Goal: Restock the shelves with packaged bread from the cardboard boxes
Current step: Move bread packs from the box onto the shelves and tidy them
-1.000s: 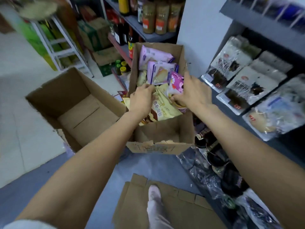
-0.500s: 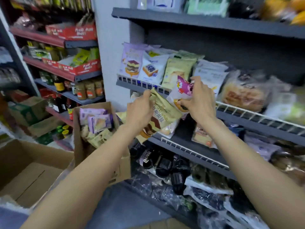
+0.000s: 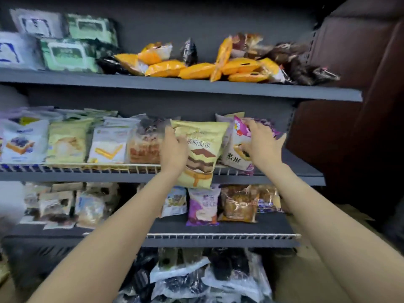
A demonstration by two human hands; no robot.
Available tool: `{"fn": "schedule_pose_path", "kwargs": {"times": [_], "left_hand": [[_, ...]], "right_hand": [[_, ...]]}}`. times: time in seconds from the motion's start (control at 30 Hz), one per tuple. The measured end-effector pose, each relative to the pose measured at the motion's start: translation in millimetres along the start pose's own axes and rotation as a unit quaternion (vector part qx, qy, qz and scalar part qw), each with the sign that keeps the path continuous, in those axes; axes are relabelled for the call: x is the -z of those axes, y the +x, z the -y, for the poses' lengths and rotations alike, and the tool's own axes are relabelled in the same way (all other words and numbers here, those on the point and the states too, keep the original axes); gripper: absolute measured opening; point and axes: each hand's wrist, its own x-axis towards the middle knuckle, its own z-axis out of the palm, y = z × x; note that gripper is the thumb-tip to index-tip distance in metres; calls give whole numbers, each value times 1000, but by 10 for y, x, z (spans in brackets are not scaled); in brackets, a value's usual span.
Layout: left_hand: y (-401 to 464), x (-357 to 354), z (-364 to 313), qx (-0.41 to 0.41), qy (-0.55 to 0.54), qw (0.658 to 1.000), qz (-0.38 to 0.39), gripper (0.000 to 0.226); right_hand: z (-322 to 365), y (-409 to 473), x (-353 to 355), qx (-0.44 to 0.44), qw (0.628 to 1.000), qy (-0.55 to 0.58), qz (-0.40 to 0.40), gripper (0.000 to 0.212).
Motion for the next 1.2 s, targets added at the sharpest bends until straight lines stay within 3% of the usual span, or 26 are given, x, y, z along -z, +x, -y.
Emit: {"fn": "schedule_pose_path", "kwargs": {"times": [0.23,0.4,0.6,0.7,0.8,0.97,1.2], "left_hand": [[43,-1292,-589,67,-40,996,-35,14],[156,-1742,-671,119,-10,991,-56,12],[250,-1953,-765,106,3,992,-74,13],[293,-2011,-746,109,10,992,-70,14],[308,-2023,-705,109,25,992,-63,17],[328,-1977,-550,122,24,990,-60,19],[425,-1929,-482,117,-11,991,-67,19]], "right_hand": [[-1276,552,-234,50,996,3,70,52],[-1597,900,-501,90,990,38,99,55],[-1613,1172,-748,119,983,53,129,66],[-1635,1187,-878,144,971,57,180,94],[-1689,1128,-983,167,971,32,170,120],[-1705,1110,-1045,183,975,-31,124,123],[-1804,1109,-1094,180,975,1,134,125]]}}
